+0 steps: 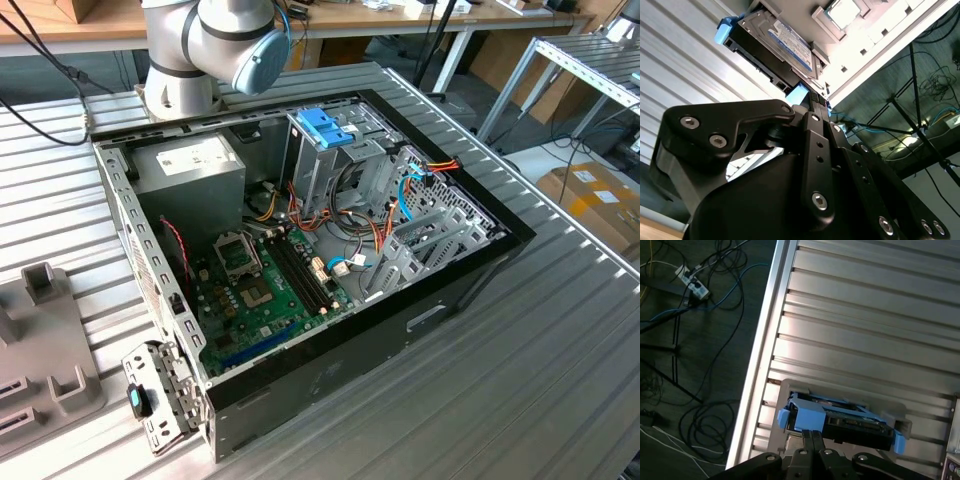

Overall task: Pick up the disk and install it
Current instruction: 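Pick up the disk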

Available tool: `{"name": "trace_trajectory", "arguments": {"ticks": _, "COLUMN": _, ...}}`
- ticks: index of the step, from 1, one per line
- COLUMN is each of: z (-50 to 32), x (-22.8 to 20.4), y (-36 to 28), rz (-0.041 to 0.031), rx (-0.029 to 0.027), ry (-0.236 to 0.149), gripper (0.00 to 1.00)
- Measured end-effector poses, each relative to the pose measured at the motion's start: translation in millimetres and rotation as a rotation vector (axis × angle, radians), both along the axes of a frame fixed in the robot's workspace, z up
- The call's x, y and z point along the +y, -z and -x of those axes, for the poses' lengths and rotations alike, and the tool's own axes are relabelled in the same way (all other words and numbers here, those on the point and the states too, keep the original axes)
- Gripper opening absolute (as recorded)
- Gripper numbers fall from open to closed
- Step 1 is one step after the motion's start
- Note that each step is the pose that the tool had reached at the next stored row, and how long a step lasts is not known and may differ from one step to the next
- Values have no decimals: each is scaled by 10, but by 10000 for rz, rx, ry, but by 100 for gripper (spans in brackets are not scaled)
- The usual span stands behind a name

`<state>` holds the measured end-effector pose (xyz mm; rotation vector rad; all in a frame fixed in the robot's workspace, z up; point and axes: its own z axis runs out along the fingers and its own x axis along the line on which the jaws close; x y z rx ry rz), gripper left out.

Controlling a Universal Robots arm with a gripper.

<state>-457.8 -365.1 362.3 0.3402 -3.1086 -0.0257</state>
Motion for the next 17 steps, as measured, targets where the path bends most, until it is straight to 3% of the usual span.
{"name": "trace_trajectory", "arguments": {"ticks": 17, "z": 0, "x": 0, "y": 0, "rz": 0, "rx": 0, "ry": -98, "gripper": 11}}
